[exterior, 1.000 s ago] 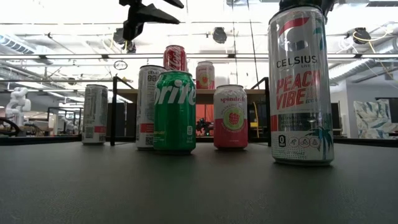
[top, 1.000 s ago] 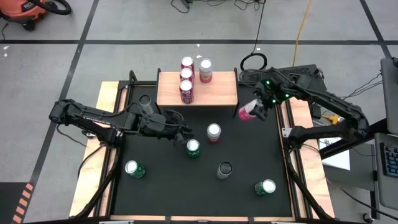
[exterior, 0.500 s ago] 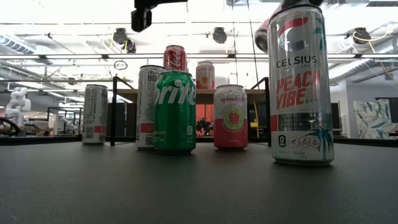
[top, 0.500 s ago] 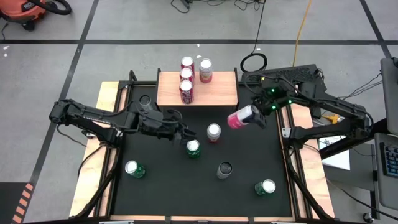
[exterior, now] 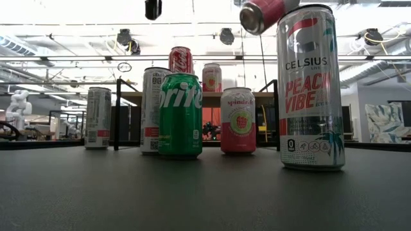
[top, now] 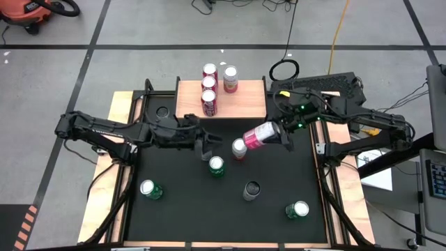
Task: Place canned beverage on shelf
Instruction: Put the top white pink soda can on the shelf aligned with the other white pink soda can
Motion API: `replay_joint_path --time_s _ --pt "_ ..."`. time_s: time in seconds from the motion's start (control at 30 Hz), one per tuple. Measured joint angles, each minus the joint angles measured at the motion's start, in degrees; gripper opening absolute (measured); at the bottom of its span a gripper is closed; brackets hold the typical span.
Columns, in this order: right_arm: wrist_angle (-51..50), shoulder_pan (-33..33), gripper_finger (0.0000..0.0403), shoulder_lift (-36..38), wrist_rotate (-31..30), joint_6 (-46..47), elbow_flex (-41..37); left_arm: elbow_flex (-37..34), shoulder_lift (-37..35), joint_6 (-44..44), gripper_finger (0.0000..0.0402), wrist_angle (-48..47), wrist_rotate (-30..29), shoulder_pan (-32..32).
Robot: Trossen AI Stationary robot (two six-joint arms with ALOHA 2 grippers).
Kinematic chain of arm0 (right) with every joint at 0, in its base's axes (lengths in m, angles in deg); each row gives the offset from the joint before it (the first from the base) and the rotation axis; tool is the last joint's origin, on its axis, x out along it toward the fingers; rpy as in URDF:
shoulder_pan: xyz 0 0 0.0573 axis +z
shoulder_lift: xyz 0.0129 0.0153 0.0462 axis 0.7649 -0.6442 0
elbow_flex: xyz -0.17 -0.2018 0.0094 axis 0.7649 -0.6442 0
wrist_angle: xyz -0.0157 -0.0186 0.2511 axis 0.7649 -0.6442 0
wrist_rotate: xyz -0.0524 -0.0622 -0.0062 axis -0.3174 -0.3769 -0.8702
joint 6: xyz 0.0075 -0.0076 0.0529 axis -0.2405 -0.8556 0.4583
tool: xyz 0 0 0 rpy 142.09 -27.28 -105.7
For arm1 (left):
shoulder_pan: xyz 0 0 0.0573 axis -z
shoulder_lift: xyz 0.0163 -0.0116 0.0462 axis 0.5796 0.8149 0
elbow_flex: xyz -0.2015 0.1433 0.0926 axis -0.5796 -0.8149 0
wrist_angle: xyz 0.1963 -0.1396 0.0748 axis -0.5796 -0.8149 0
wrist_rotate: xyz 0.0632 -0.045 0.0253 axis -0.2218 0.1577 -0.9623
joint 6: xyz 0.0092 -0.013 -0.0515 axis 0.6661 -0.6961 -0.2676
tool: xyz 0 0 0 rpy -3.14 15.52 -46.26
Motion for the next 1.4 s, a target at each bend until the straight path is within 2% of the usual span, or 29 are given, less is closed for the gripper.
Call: replay_joint_path --time_s 0.2,0.33,0.47,0.73,0.93,1.13,1.4 --pt "3.5 1.0 0.0274 0.0 -0.1 2.4 0.0 6.3 0.0 9.7 0.0203 -3.6 -7.5 0.1" --pt "6.5 1.0 0.0274 0.0 -0.2 7.6 0.0 9.6 0.0 19.0 0.024 -8.2 -10.1 0.0" --pt "9.9 1.0 0.0274 0.0 -0.2 13.5 0.0 10.4 0.0 26.9 0.0261 -8.8 -11.1 0.0" --pt "14.2 1.0 0.0274 -1.0 -0.2 29.0 0.0 10.5 0.0 37.5 0.0267 -8.3 -10.9 2.4" --pt "15.7 1.0 0.0274 -2.9 -0.3 40.1 0.0 10.7 0.0 38.2 0.0267 -7.0 -12.8 3.5" --pt "17.3 1.4 0.0274 -6.1 -1.5 48.3 0.0 13.5 0.8 42.0 0.0267 -10.2 -16.8 3.5" --pt "23.9 1.9 0.0274 -9.3 -1.7 57.2 0.0 14.4 2.8 43.5 0.0267 -11.3 -16.2 4.1"
